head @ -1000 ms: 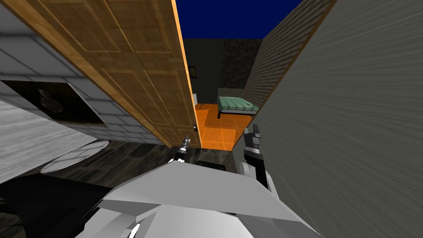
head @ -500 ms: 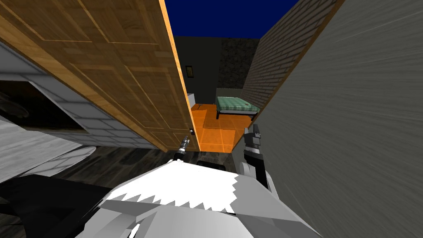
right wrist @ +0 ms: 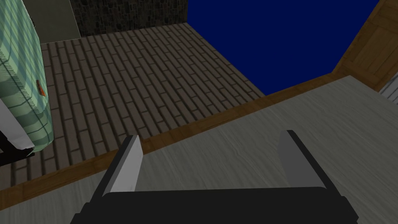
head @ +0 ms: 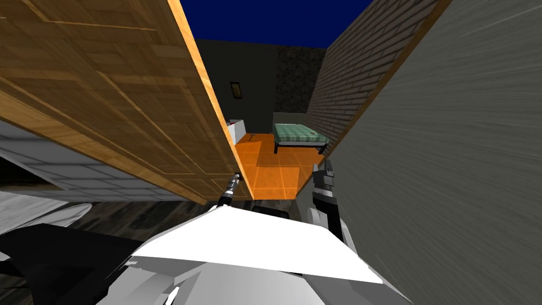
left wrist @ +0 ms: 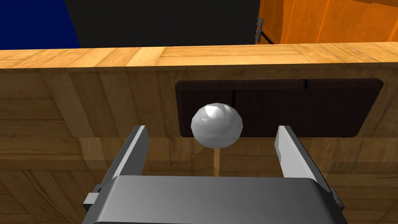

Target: Pull the door open

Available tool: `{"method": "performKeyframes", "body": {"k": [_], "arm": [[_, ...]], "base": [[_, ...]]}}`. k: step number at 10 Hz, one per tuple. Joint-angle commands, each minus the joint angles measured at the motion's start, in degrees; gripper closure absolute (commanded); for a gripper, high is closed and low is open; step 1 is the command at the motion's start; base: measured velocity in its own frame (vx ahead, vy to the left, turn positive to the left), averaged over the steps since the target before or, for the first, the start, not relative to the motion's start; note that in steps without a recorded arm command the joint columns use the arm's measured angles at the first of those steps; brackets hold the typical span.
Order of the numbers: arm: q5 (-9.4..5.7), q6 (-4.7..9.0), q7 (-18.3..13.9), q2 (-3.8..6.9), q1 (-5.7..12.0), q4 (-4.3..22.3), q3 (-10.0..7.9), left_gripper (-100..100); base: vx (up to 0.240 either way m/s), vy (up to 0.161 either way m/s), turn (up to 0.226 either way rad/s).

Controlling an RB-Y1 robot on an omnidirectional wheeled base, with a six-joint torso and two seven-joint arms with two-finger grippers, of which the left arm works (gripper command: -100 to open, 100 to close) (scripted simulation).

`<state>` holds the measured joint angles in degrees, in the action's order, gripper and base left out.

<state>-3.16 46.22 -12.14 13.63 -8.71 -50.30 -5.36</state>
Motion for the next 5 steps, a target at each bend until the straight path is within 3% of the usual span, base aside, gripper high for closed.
{"method": "performKeyframes", "body": {"k": [1, 2, 3, 5], "arm": [[-0.35, 0.8, -0.5, 0.64, 0.61, 1.7, -0.5, -100], [-0.21, 0.43, -0.2, 0.37, 0.33, 1.0, -0.31, -100], [-0.21, 0.43, -0.2, 0.37, 0.33, 1.0, -0.31, 100], [-0.21, 0.43, -0.2, 0.37, 0.33, 1.0, -0.31, 100]], "base": [[0.153, -0.026, -0.059], [0.062, -0.012, -0.003], [-0.01, 0.003, 0.018], [-0.024, 0.003, -0.014]]}}
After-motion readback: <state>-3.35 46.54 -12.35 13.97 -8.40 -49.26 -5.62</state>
